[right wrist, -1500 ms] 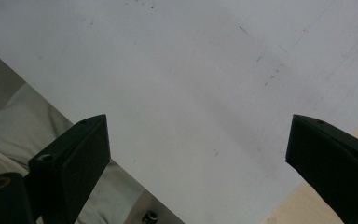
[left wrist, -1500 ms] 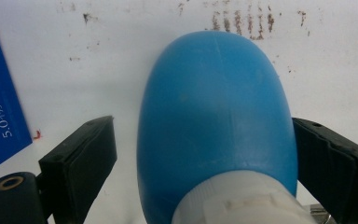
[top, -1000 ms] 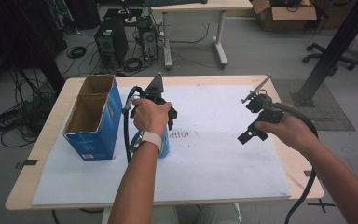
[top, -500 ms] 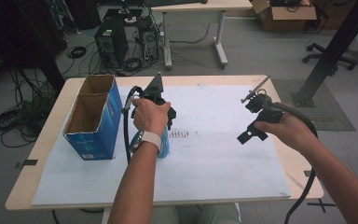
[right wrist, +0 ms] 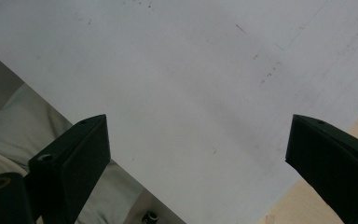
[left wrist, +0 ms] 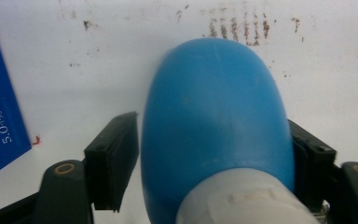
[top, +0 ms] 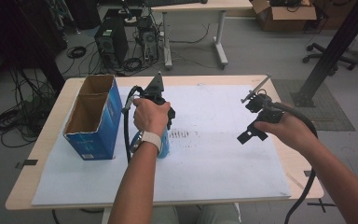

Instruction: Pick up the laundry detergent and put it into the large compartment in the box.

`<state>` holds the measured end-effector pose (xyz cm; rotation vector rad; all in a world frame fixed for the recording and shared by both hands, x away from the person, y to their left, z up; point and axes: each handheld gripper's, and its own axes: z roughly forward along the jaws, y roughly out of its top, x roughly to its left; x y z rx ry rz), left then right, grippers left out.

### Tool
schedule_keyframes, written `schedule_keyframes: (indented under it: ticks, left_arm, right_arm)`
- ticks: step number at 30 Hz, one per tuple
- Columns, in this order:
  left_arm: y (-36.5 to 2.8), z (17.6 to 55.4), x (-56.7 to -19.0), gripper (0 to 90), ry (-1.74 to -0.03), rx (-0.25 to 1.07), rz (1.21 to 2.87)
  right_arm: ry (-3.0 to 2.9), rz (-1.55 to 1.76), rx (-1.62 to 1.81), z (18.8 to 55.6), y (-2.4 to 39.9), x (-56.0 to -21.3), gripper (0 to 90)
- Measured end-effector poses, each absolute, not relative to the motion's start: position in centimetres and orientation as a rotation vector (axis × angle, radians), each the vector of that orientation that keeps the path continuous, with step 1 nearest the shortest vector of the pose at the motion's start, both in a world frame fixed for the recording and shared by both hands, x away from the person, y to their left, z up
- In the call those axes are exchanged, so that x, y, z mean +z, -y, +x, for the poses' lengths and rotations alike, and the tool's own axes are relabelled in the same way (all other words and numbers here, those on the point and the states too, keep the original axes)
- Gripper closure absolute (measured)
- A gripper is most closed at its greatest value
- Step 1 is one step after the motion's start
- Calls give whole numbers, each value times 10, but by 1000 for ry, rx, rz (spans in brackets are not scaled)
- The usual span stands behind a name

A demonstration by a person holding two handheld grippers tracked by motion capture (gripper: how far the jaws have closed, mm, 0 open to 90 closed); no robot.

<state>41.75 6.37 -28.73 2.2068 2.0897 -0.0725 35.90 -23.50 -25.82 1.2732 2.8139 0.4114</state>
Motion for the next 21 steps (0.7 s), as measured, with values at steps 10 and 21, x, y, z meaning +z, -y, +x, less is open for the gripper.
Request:
schedule_keyframes:
  ticks: [10,21]
  left_arm:
    - [-62,417,-283,371,-2091,-40,2221]
    - [-58,417,-271,376,-2057,-32,2257]
  right_arm:
    - [-2814,1277,419,359,235,-258,63]
    - [-2812,1277,423,359,236,-256,64]
